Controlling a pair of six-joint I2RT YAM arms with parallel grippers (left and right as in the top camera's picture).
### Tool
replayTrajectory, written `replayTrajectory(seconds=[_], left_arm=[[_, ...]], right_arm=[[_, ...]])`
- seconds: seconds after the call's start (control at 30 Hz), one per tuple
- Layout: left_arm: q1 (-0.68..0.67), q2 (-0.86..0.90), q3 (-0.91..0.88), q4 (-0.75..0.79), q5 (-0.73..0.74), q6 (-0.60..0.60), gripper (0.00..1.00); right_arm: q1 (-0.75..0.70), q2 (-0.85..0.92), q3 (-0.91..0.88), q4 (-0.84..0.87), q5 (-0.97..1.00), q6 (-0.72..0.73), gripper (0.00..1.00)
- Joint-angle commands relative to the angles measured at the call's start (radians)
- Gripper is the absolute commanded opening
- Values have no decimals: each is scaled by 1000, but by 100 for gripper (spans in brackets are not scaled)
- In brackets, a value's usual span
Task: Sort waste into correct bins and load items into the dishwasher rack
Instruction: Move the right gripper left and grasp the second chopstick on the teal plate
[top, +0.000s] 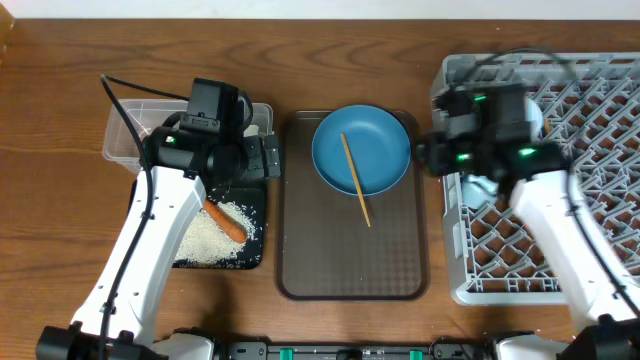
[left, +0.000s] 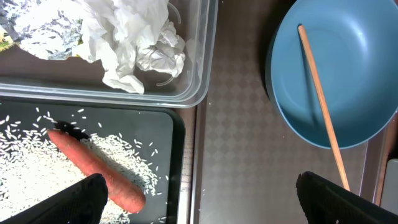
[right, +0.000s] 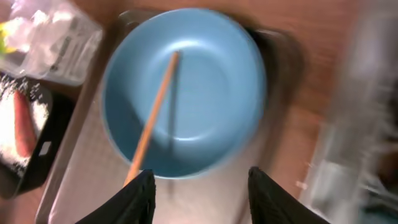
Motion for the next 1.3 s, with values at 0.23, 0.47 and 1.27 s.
replayTrajectory(seconds=[0.23, 0.47, 1.27], left_arm=[[4, 3, -9, -3, -11, 6, 100], [4, 3, -9, -3, -11, 6, 100], [4, 3, -9, -3, -11, 6, 100]], right_arm=[[285, 1, -164, 243, 327, 127, 54], [361, 37, -251, 349, 380, 178, 57], [410, 211, -256, 446, 381, 192, 13]])
